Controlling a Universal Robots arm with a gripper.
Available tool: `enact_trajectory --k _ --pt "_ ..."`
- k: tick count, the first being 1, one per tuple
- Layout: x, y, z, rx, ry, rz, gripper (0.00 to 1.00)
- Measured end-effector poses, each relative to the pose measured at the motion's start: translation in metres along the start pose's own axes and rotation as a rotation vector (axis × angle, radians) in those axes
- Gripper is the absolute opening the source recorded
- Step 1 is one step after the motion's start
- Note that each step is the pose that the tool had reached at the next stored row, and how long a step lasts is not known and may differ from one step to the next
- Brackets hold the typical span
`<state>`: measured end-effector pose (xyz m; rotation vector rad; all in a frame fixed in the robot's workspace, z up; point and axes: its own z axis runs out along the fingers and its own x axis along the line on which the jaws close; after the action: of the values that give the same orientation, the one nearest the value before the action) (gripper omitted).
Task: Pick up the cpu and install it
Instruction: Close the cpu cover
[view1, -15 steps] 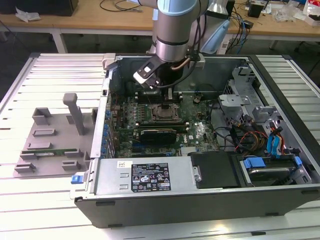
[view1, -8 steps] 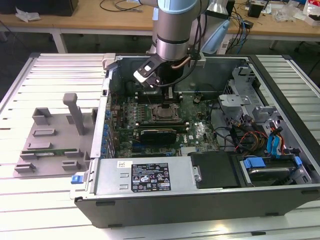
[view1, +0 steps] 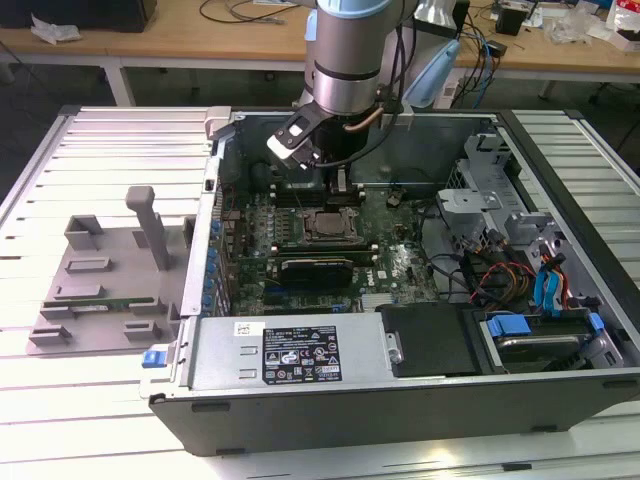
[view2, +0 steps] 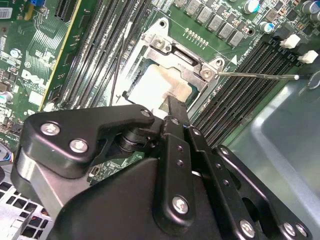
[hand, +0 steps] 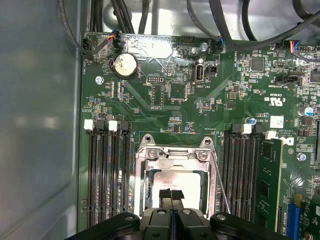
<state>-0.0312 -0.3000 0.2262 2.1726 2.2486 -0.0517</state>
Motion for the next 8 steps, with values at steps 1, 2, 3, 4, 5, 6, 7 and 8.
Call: enact_trajectory --k 1,2,3,4,5,6,7,8 --pt "0.0 0.0 -0.0017 0.0 0.0 0.0 0.11" --pt "-0.0001 0.0 -0.0029 0.0 0.0001 0.0 0.11" --pt "-0.0002 -0.0001 -0.0048 0.0 0.0 0.0 0.11" --pt "-0.0002 -0.0001 -0.0068 0.0 0.0 0.0 0.11" --pt "-0.0003 -0.0001 -0.0078 0.0 0.0 0.0 0.11" --pt "-0.0003 -0.0001 -0.0089 0.0 0.0 0.0 0.11" --pt "-0.0004 -0.0002 -0.0109 0.0 0.0001 0.0 0.11" --pt "-0.0004 -0.0002 -0.0127 0.0 0.0 0.0 0.11"
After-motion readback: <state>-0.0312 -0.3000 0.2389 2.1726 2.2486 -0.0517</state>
